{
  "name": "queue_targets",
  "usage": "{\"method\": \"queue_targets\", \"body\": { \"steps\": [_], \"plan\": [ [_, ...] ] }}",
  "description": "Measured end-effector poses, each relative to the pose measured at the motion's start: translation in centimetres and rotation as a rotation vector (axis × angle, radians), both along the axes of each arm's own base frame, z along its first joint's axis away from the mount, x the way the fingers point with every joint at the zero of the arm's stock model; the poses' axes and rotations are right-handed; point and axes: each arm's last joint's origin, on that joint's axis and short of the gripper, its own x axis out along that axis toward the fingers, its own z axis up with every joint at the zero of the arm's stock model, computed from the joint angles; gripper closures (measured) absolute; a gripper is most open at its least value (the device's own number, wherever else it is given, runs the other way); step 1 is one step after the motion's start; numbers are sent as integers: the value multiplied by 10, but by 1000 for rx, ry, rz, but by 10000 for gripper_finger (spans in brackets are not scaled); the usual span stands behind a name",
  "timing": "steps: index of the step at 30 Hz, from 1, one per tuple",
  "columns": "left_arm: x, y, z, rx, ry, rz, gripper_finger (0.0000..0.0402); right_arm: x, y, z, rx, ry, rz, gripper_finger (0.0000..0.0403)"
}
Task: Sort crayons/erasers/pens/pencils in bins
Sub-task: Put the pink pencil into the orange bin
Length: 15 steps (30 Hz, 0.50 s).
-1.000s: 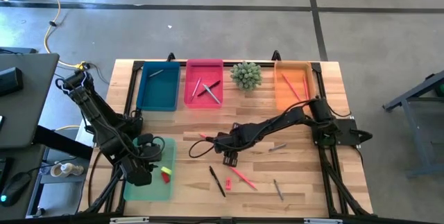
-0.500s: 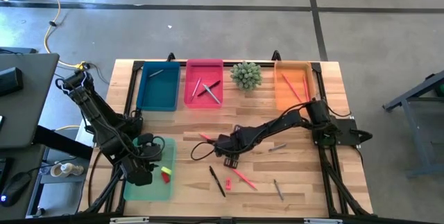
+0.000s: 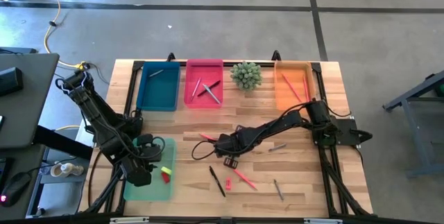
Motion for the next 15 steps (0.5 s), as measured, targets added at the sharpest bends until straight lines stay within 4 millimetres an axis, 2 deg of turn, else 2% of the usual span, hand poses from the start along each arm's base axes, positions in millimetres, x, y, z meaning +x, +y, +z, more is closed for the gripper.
{"method": "queue_targets", "body": {
  "steps": [4, 15],
  "plan": [
    [0, 0, 0, 0, 1, -1, 282, 0, 0, 0, 7, 5, 0, 396],
    [0, 0, 0, -1, 2, -3, 282, -4, 0, 5, 22, 12, -8, 391]
  ]
}}
